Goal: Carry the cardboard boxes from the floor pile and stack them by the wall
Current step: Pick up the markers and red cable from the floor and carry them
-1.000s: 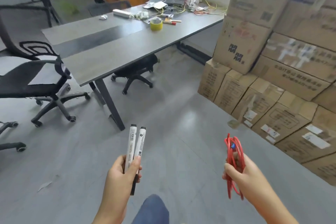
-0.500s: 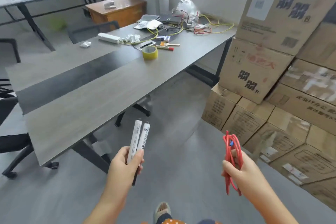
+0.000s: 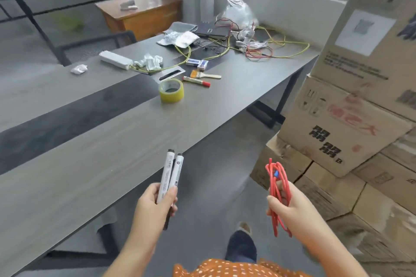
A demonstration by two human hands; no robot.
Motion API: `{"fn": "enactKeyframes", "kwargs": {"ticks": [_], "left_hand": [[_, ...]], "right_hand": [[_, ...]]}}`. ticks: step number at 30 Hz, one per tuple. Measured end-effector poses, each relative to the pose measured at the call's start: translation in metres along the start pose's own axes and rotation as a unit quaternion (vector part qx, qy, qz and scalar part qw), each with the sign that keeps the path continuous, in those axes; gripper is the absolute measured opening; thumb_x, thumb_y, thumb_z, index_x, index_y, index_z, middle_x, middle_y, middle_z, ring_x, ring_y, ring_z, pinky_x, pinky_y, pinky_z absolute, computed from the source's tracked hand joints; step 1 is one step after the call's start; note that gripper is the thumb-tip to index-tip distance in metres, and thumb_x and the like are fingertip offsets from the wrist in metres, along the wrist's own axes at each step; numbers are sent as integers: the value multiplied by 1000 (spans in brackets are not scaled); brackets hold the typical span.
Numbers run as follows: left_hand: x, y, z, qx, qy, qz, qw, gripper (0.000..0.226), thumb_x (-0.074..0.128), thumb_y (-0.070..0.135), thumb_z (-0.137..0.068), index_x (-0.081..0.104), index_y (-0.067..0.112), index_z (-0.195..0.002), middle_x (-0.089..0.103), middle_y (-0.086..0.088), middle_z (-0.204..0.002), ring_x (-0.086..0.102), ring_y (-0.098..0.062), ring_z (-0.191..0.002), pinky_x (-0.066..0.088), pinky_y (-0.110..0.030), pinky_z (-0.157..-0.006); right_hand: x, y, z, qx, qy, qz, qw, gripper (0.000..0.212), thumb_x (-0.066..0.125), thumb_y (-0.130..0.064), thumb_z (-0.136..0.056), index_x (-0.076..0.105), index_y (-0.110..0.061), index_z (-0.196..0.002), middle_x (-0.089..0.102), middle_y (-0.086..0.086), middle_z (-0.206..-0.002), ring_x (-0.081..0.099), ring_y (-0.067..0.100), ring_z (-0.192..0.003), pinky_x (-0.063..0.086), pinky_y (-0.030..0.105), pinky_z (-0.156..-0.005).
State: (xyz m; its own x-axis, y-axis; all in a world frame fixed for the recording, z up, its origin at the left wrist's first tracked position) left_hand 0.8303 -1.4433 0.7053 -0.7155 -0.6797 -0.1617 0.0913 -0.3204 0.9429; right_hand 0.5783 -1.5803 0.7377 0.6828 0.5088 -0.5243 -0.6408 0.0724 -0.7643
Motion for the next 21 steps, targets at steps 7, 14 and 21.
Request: {"fn": "enactKeyframes", "kwargs": {"ticks": [7, 14, 21], "left_hand": [[115, 57, -83, -1, 21, 28, 999, 10, 60, 18, -92, 61, 10, -86, 61, 6, -61, 55, -9, -54, 49, -30, -60], [152, 75, -156, -35, 62, -4, 997, 6, 59, 16, -92, 60, 11, -89, 60, 1, -67, 54, -5, -52, 49, -20, -52], [176, 96, -263, -38, 96, 6, 995, 5, 59, 13, -92, 60, 11, -88, 56, 1, -64, 53, -8, -51, 50, -26, -56]], "right_hand": [[-86, -41, -133, -44, -32, 90, 994, 4, 54, -17, -91, 55, -14, -94, 67, 8, -83, 64, 25, -80, 50, 32, -68], [-111, -73, -234, -61, -80, 98, 990, 4, 54, -19, -91, 55, -15, -94, 69, 2, -78, 66, 17, -77, 54, 36, -76], [-109, -119, -347, -79, -129, 99, 983, 4, 54, -21, -92, 54, -17, -94, 68, 2, -81, 67, 19, -78, 53, 27, -67]]}}
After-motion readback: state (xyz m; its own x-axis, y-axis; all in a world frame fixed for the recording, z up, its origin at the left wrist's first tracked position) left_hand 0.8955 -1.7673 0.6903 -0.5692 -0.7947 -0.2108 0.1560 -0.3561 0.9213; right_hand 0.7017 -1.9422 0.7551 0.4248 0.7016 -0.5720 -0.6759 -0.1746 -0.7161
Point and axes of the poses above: each hand's wrist, its own z-axis away from the middle knuckle, its own x-axis out of the palm, y = z × x, the point moved 4 cm from there along -z, towards the middle knuckle
